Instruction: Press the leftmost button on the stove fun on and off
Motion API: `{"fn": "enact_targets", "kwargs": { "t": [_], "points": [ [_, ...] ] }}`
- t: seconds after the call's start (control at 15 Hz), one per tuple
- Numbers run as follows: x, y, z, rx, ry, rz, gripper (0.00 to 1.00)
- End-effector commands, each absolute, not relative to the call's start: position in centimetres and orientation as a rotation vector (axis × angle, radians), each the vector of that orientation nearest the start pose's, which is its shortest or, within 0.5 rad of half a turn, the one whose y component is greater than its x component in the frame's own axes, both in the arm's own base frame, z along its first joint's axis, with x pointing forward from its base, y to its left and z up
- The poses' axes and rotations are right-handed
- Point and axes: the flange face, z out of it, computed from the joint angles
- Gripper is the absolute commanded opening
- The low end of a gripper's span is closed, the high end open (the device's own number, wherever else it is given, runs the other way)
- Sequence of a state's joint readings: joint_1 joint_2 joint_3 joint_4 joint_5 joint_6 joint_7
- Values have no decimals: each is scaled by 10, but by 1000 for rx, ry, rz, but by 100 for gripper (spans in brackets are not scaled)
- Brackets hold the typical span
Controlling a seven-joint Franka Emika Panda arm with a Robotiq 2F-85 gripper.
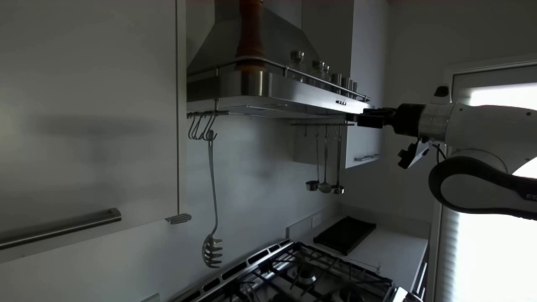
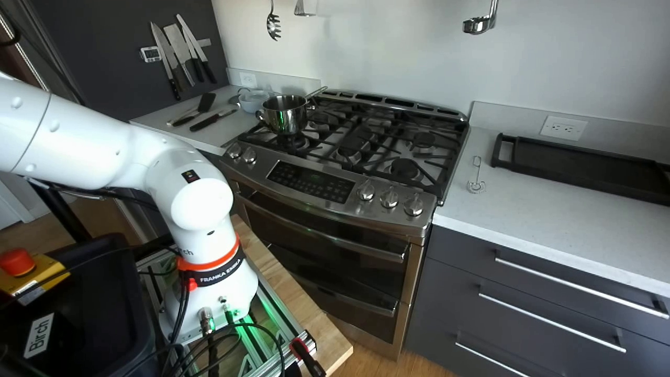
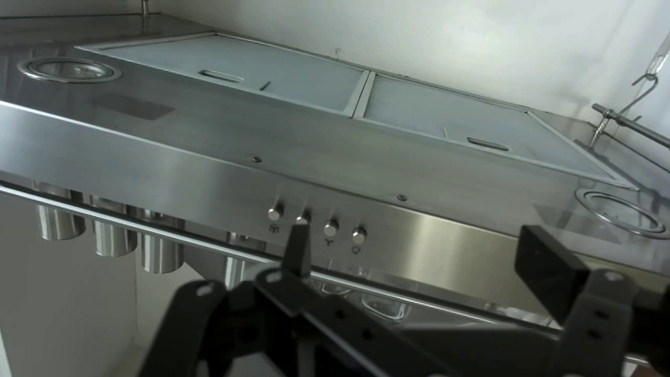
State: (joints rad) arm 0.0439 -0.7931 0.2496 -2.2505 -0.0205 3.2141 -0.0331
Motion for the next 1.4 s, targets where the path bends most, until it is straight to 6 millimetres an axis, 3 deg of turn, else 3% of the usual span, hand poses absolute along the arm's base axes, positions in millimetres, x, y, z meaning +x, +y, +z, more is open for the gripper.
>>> {"fn": "enact_targets", "kwargs": {
  "t": [0.0, 0.13, 0.2, 0.33, 0.87, 0.93, 1.33],
  "points": [
    [276, 154, 837, -1934, -474, -2400, 100],
    [274, 153, 841, -1908, -472, -2414, 100],
    [274, 153, 843, -1895, -469, -2422, 75],
    [272, 152, 847, -1866, -464, -2440, 65],
    [280, 140, 852, -1811, -422, -2478, 4],
    [282, 139, 852, -1806, -415, -2481, 0],
    [298, 135, 845, -1790, -383, -2495, 0]
  ]
}}
